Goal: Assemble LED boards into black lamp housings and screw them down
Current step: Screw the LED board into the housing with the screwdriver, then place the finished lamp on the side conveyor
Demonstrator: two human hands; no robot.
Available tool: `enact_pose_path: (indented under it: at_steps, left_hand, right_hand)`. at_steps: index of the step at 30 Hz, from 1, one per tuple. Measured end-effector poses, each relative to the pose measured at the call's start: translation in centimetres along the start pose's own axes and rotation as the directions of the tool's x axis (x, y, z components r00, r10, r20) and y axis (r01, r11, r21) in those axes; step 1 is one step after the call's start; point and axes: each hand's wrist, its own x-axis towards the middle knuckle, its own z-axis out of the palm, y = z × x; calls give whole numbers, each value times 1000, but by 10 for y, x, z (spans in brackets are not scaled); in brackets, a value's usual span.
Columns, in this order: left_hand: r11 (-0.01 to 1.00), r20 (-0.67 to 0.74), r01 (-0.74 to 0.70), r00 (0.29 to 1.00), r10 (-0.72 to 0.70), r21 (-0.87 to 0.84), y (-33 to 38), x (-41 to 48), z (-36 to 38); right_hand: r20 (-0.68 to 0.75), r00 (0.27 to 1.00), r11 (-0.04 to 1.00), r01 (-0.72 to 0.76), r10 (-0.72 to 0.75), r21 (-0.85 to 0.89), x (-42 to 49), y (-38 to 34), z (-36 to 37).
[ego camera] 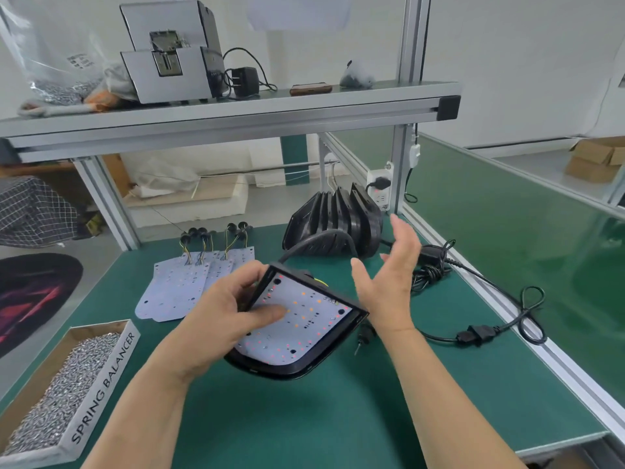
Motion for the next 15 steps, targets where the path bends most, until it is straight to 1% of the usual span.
enact_pose_path:
  at_steps: [1,2,3,4,5,7,8,9,10,11,12,13,14,15]
  left_hand:
    - [1000,19,-7,1000,7,-12,1,0,0]
    - [999,30,-19,999,20,-45,3,0,1]
    - [994,14,-32,999,34,-102,6,2,3]
    - [984,-42,-48,998,41,-174,8,4,6]
    - [965,-133,-67,991,34,-255,9,8,10]
    - [908,-334,-96,941,-50,-407,6,20,19]
    - [879,-411,-108,905,-106,-465,2,26,23]
    - [851,-467,-121,870,-156,-512,-2,31,27]
    - [825,-503,-133,841,-200,-550,-5,35,31]
    - [799,-522,-138,818,-242,-585,-9,38,34]
    - [768,-526,-136,801,-286,-625,-14,40,37]
    - [729,-513,-131,793,-330,-672,-18,40,40]
    - [684,-484,-122,794,-368,-719,-21,40,44]
    - [642,-451,-110,800,-395,-759,-24,39,48]
  right_hand:
    - [127,992,999,29,-25,-34,5,3,-1]
    - [266,964,999,9,5,-51,7,3,-1]
    - [367,926,996,-87,89,-22,7,-1,-1]
    - [421,885,971,-235,197,38,5,-8,-1]
    - [427,866,937,-334,261,106,0,-13,-1]
    - [425,871,895,-373,247,245,-12,-23,0]
    - [444,867,850,-399,226,345,-18,-28,0]
    - [509,834,761,-468,213,450,-23,-34,-1]
    - [585,787,647,-552,195,526,-26,-38,-4]
    - [643,744,589,-605,178,536,-29,-40,-8]
    - [677,714,603,-624,180,498,-32,-43,-13]
    - [682,701,677,-607,209,417,-35,-44,-18]
    - [677,700,776,-550,227,309,-36,-43,-23]
    - [662,713,879,-445,232,172,-36,-41,-29]
